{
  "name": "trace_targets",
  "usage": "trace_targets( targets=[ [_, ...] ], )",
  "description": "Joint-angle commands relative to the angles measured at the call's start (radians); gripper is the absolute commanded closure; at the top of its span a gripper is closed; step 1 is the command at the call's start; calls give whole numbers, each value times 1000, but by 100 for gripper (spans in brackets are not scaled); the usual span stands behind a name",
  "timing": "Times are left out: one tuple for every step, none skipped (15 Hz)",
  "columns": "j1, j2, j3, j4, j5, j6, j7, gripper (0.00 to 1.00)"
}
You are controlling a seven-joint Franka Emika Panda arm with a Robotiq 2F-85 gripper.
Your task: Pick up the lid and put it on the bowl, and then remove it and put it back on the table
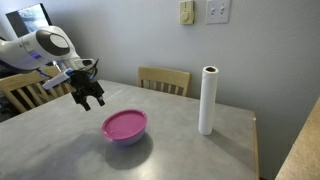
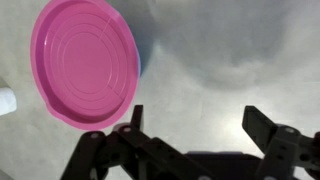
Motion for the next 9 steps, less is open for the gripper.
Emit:
trace_targets(
  targets=[
    [-57, -84, 32, -65, 161, 47, -239, 0],
    [-67, -99, 37, -70, 211, 44, -307, 0],
    [-80, -116, 41, -73, 263, 32, -378, 0],
    [-88, -131, 40, -72, 300, 10, -423, 0],
    [-98, -145, 40, -73, 339, -1, -474, 0],
    [-107, -161, 41, -76, 373, -13, -524, 0],
    [-116, -175, 42, -78, 407, -25, -574, 0],
    [-127, -185, 43, -77, 444, -33, -633, 0],
    [-133, -197, 39, -76, 470, -48, -665, 0]
  ],
)
